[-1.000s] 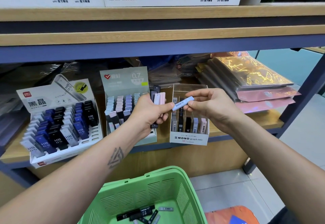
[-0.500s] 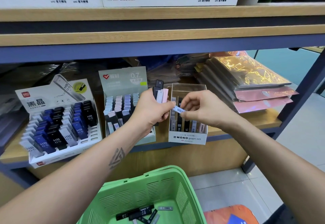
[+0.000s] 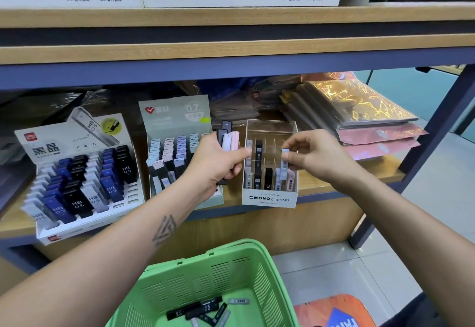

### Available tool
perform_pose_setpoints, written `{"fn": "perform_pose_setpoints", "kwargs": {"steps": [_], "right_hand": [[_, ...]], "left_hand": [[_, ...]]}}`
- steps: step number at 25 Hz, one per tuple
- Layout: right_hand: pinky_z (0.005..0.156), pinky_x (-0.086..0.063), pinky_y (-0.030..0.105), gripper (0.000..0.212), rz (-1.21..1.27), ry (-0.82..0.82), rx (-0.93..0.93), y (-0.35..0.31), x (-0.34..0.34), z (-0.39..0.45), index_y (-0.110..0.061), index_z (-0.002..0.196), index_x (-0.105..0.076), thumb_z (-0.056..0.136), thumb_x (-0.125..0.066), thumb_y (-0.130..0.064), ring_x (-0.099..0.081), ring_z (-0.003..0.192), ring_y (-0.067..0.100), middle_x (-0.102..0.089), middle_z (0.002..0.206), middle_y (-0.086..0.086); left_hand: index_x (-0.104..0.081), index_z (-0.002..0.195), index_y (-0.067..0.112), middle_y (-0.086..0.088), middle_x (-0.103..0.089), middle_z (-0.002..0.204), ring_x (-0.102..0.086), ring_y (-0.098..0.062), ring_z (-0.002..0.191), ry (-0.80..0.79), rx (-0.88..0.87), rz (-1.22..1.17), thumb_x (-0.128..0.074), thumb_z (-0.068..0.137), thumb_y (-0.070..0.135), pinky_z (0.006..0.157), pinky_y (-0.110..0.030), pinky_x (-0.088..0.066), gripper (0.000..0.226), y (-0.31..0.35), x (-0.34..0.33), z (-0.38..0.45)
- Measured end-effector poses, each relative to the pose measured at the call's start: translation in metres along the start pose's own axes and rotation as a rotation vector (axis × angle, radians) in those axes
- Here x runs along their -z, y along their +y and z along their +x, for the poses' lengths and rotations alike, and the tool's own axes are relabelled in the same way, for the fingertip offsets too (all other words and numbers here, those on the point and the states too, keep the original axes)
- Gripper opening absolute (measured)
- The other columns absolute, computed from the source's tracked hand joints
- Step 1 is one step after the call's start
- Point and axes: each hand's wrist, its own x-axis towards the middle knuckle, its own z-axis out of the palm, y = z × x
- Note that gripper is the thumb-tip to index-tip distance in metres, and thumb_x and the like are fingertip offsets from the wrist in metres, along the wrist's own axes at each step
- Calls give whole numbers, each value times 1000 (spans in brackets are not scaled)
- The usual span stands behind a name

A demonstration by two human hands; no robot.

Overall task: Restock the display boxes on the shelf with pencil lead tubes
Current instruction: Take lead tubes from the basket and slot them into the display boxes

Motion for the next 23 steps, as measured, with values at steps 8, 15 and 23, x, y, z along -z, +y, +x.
{"fn": "perform_pose_setpoints", "kwargs": {"steps": [8,15,23], "right_hand": [[76,-59,33,10,-141,32,2,11,-3,-7,-19,88,-76,83,-83,-15,-70,72,10,-72,75,-6],[63,-43,13,7,-378,23,83,12,-17,-6,-17,90,-77,85,-80,-14,-61,74,5,-72,88,-2],[78,-58,42,10,-534,-41,153,21,-33,-9,-14,91,-73,86,-73,-6,-67,86,26,-71,92,6]], "left_hand": [[-52,89,8,3,-54,53,-49,-14,45,-5,11,5,-75,87,5,37,-21,-34,23,-7,-1,-4],[-51,89,8,4,-53,49,-48,-15,44,-23,16,18,-74,88,4,38,-23,-33,24,-8,0,-4],[-53,91,8,-1,-56,59,-49,-16,45,-33,26,35,-76,87,6,38,-23,-34,23,-9,0,-6]]}}
